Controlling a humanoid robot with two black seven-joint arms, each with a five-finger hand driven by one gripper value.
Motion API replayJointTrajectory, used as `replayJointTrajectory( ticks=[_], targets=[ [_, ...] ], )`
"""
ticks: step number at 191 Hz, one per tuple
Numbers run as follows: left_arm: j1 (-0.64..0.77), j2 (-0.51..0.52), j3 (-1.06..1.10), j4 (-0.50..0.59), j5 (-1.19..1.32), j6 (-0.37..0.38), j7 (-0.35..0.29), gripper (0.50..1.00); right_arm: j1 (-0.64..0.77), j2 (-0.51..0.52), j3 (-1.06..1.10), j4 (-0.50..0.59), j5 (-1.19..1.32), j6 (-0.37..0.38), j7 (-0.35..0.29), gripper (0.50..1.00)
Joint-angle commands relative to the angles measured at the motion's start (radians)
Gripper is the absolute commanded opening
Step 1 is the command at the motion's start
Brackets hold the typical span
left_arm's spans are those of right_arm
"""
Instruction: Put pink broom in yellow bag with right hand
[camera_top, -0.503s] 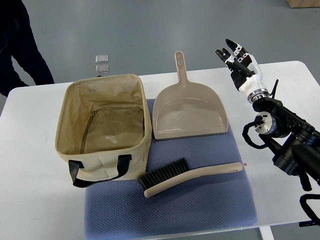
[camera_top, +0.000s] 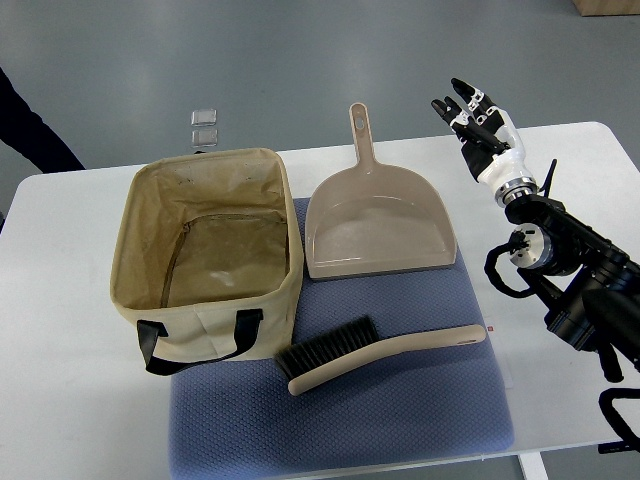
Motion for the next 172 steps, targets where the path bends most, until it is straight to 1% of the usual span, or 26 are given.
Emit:
replayJointTrajectory(
  ticks=[1, 44, 75, 93, 134, 172],
  targets=[
    [0.0, 0.0, -0.001, 0.001, -0.001, 0.001, 0.0, 1.0, 0.0, 0.0, 0.001, 0.0, 0.002, 0.0, 0.0, 0.93],
    [0.0, 0.0, -0.001, -0.003, -0.001, 0.001, 0.0, 1.0, 0.011, -0.018, -0.019, 0.0, -0.006, -0.002, -0.009, 0.93],
    [0.0, 0.0, -0.001, 0.0, -0.001, 0.001, 0.0, 1.0, 0.057, -0.041, -0.059, 0.0, -0.066, -0.003, -0.011, 0.93],
    [0.0, 0.0, -0.001, -0.002, -0.001, 0.001, 0.0, 1.0, 0.101, -0.08, -0.111, 0.002, -0.112, -0.005, -0.012, 0.93],
    [0.0, 0.0, -0.001, -0.002, -0.001, 0.001, 0.0, 1.0, 0.225, -0.175, -0.318, 0.002, -0.147, -0.011, -0.02, 0.93],
    [0.0, 0.0, -0.001, -0.002, -0.001, 0.001, 0.0, 1.0, 0.36, -0.233, -0.534, 0.002, -0.15, -0.008, -0.032, 0.93]
  ],
)
